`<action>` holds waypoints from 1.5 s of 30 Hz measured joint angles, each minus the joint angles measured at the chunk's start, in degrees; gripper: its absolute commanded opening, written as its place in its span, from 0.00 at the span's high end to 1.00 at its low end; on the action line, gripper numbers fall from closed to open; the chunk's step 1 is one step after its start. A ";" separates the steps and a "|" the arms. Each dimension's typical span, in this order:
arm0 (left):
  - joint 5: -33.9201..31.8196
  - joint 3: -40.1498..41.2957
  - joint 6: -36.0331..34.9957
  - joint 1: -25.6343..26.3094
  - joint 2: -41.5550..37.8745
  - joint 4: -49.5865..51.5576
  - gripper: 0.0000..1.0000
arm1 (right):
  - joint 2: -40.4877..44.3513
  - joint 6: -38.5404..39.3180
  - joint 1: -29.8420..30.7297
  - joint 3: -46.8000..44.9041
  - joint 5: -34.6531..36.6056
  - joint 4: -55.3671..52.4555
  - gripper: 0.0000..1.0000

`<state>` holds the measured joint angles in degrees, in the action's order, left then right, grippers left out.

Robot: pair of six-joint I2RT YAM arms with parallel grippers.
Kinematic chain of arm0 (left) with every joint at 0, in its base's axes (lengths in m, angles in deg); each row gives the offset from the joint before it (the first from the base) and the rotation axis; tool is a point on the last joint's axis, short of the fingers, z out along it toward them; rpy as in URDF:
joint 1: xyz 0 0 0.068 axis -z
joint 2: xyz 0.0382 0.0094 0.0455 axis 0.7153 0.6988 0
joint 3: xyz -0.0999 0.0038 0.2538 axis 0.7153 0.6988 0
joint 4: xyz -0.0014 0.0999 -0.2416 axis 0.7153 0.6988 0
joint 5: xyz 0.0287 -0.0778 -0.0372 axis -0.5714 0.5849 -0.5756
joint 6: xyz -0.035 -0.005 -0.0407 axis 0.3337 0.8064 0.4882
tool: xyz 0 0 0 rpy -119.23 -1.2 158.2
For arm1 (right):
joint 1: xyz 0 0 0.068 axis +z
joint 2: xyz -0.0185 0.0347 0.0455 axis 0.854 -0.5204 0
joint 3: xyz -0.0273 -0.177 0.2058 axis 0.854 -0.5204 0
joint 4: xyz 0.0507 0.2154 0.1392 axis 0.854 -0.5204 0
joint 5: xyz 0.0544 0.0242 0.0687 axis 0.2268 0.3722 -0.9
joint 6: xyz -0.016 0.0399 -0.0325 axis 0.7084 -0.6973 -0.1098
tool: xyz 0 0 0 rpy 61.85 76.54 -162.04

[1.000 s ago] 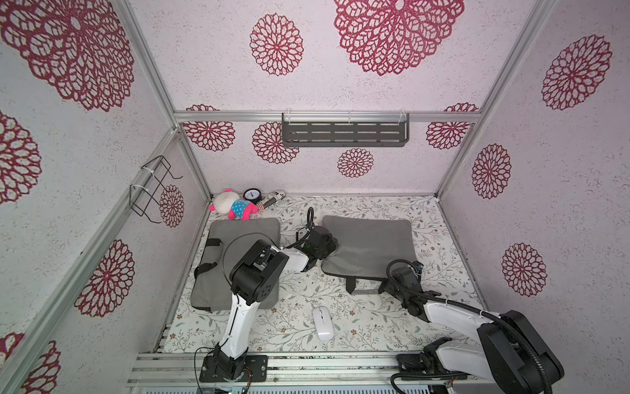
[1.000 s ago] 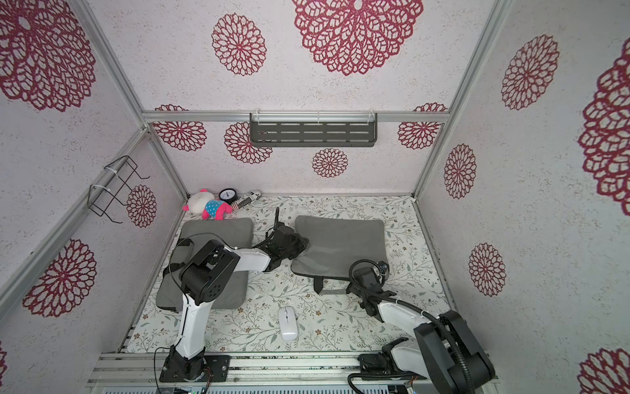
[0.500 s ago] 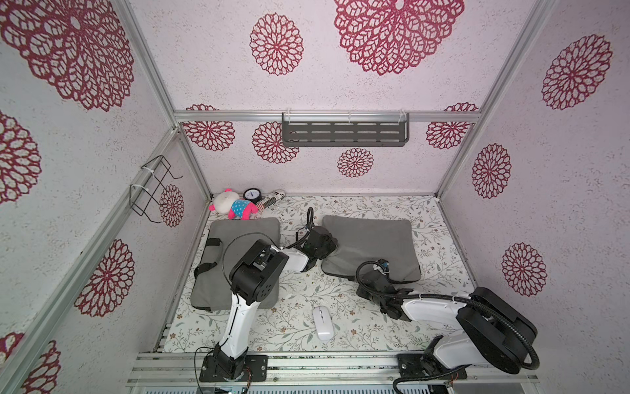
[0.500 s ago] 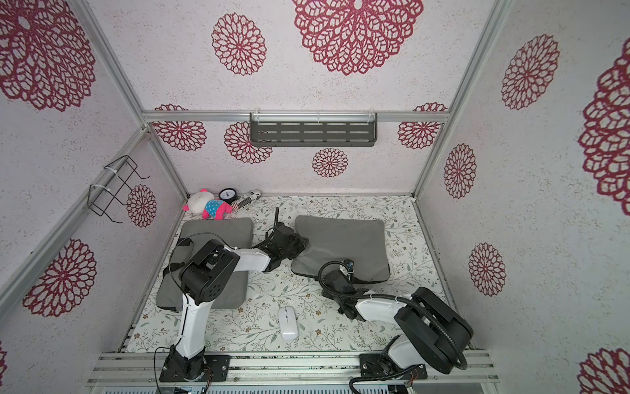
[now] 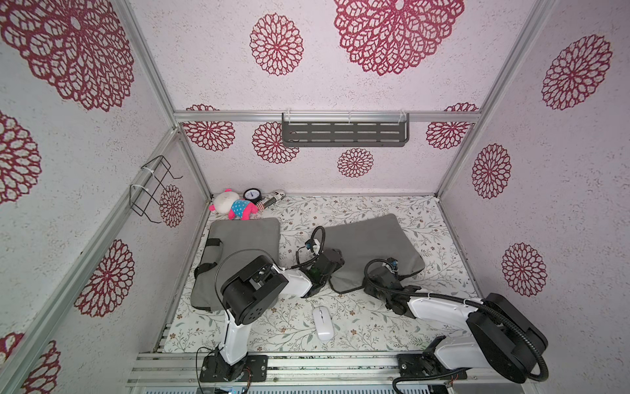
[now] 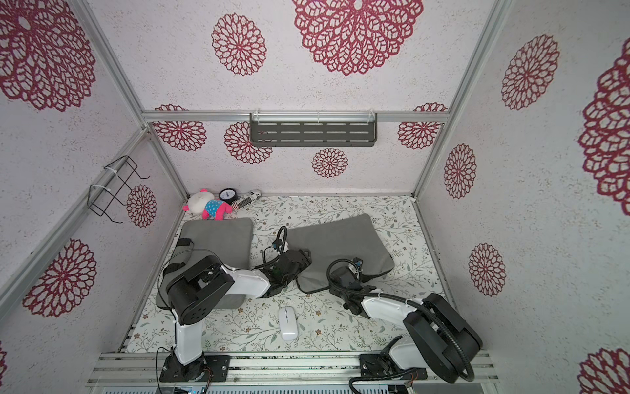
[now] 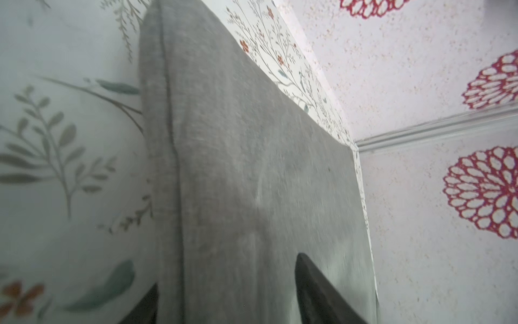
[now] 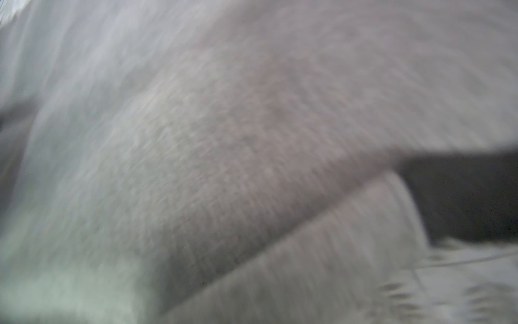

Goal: Put the mouse into the laptop bag
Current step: Unzip the zipper on the zippered laptop bag.

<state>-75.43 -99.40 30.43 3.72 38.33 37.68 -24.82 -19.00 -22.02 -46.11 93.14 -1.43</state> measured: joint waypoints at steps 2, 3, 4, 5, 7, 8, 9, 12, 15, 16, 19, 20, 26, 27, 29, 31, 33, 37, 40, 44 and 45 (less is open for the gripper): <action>0.07 0.07 -0.46 1.03 -1.18 0.33 0.19 | 1.70 0.11 -3.67 -1.36 0.13 -0.07 1.00; 0.52 -0.02 -0.59 1.11 -1.60 0.37 0.19 | 2.56 0.28 -5.31 -2.05 0.24 -0.11 1.00; 1.14 -0.15 -0.66 0.79 -1.84 0.59 0.18 | 3.32 0.48 -6.58 -2.64 0.35 -0.28 1.00; 2.01 -0.31 -0.66 0.17 -1.92 0.83 0.18 | 3.96 0.55 -7.54 -3.13 0.42 -0.39 1.00; 4.33 -0.52 -0.61 -2.19 -1.90 1.44 0.16 | 5.03 0.81 -9.09 -3.91 0.50 -0.70 1.00; 5.14 -0.63 -0.61 -3.41 -1.90 1.88 0.15 | 5.38 0.94 -9.60 -4.20 0.48 -0.74 1.00; 5.81 -0.90 -0.61 -4.76 -1.84 2.34 0.13 | 5.64 0.96 -9.94 -4.42 0.46 -0.70 1.00; 7.76 -3.34 -0.68 -8.11 -0.72 4.15 0.12 | 5.77 0.98 -10.14 -4.66 0.39 -0.68 1.00; 10.01 -7.96 -1.18 -9.57 2.58 6.36 0.12 | 5.70 0.98 -10.21 -4.66 0.09 -0.44 1.00; 10.43 -8.98 -1.38 -9.62 3.58 6.84 0.13 | 5.66 1.01 -10.21 -4.66 0.04 -0.26 1.00; 11.17 -11.65 -1.81 -9.68 6.29 8.15 0.32 | 5.66 1.05 -10.29 -4.85 0.04 0.33 1.00; 11.39 -12.11 -1.64 -9.73 6.99 8.17 0.45 | 5.66 1.05 -10.34 -5.03 0.02 0.50 1.00; 12.90 -13.64 -0.83 -9.84 10.05 7.17 0.84 | 5.53 0.90 -9.35 -6.58 -0.57 3.04 1.00; 13.07 -14.12 -0.70 -9.86 10.12 7.08 0.88 | 5.29 0.83 -8.50 -6.56 -0.44 3.39 1.00; 13.38 -14.67 -0.46 -9.90 10.34 6.91 0.93 | 4.70 0.33 -6.01 -6.45 -0.09 4.04 1.00; 13.51 -14.71 -0.31 -9.94 10.47 6.73 0.95 | 3.93 -0.46 -2.95 -6.08 0.48 4.50 1.00; 13.49 -14.69 -0.17 -9.94 10.49 6.64 0.98 | 2.49 -1.14 1.14 -5.01 0.92 4.66 1.00; 13.07 -14.53 0.02 -9.99 10.49 5.92 1.00 | -1.57 -2.21 7.30 -1.68 2.82 4.35 1.00; 12.44 -14.43 0.04 -10.25 10.54 5.35 1.00 | -5.07 -2.27 10.88 1.29 4.50 3.96 1.00; 10.69 -13.44 0.07 -10.36 10.54 3.54 1.00 | -8.15 -1.88 12.90 3.82 5.07 4.26 1.00; 10.10 -13.09 0.11 -10.34 10.54 3.08 1.00 | -8.37 -1.75 13.05 3.96 5.07 4.44 1.00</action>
<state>-65.33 -112.50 30.54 -6.62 48.86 40.76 -33.19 -20.75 -8.97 -42.16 98.21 3.01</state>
